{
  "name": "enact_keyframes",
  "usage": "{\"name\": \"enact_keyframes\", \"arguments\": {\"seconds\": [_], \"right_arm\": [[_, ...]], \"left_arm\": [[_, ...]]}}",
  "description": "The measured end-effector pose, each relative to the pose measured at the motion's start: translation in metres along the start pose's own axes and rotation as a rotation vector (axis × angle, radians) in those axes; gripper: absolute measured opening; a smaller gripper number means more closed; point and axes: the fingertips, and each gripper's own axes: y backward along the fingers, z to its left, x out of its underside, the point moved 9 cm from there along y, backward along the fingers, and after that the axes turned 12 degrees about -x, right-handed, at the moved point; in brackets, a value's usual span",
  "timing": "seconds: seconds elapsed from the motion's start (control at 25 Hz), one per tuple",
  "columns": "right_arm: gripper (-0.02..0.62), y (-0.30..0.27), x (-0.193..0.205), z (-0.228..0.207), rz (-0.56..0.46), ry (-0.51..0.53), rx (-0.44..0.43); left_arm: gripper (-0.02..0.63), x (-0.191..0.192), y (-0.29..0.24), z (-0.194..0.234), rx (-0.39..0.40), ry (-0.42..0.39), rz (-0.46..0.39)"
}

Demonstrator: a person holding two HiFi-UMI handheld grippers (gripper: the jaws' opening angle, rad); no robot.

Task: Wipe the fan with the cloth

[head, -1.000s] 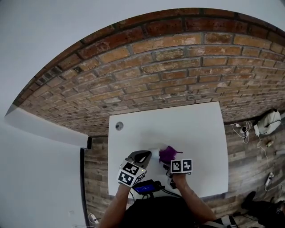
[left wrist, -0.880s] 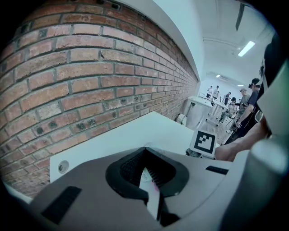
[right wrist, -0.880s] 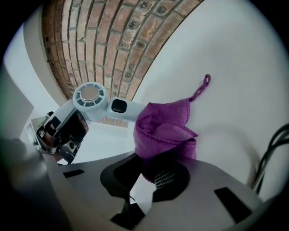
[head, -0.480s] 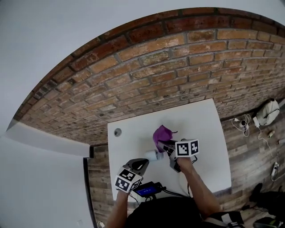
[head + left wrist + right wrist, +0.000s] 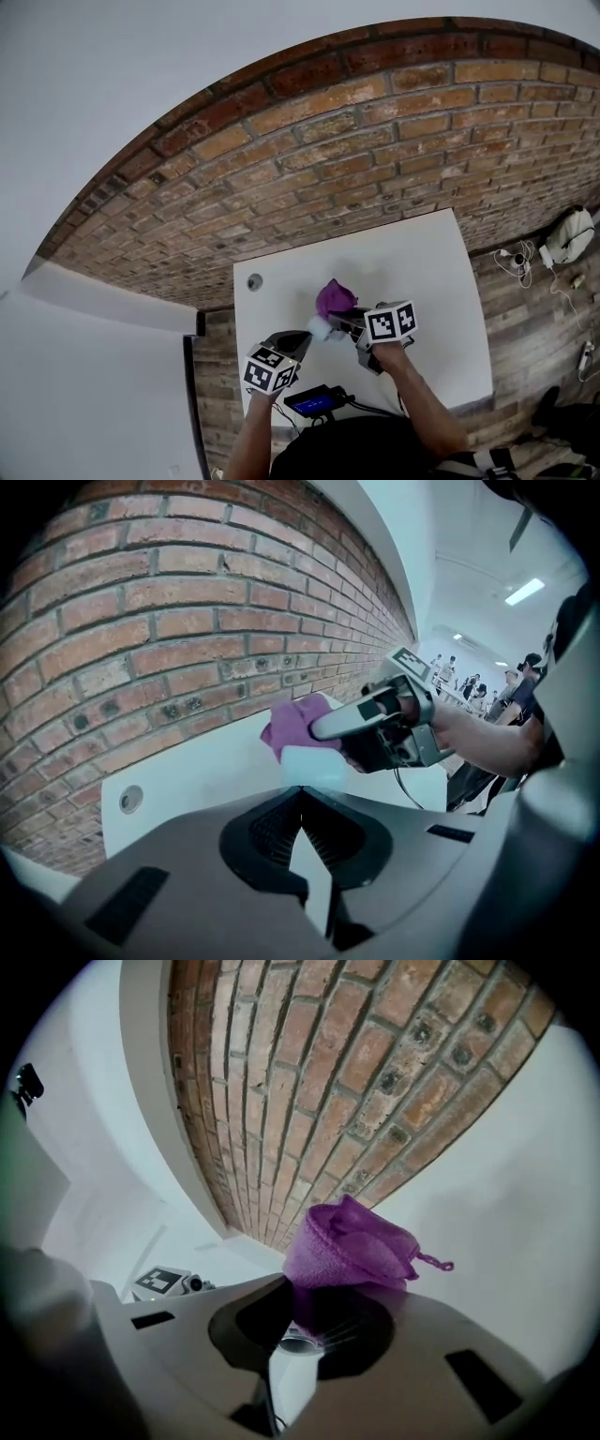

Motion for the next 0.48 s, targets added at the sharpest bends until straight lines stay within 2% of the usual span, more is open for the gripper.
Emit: {"name": "enact_keyframes", "arguments": {"seconds": [0.2, 0.36, 0.4, 0.48], "right_arm": [[0.048, 0.013, 0.030, 0.008, -0.074, -0.073, 0.023], [0.048, 0.032, 0.044, 0.000, -0.167, -0.153, 0.097], [0.048, 0.037, 0.041, 0.001, -0.202, -0.166, 0.086], [0.048, 0.039, 0.029, 0.014, -0.258, -0.147, 0.011]], "left_arm": [[0.006, -0.007, -0.005, 0.014, -0.038, -0.009, 0.003], [0.006, -0.016, 0.002, 0.012, -0.044, 0.000, -0.035], [0.006, -0.019, 0.005, 0.009, -0.044, -0.019, -0.043], [0.006, -0.026, 0.007, 0.002, -0.040, -0.078, -0.037]]}}
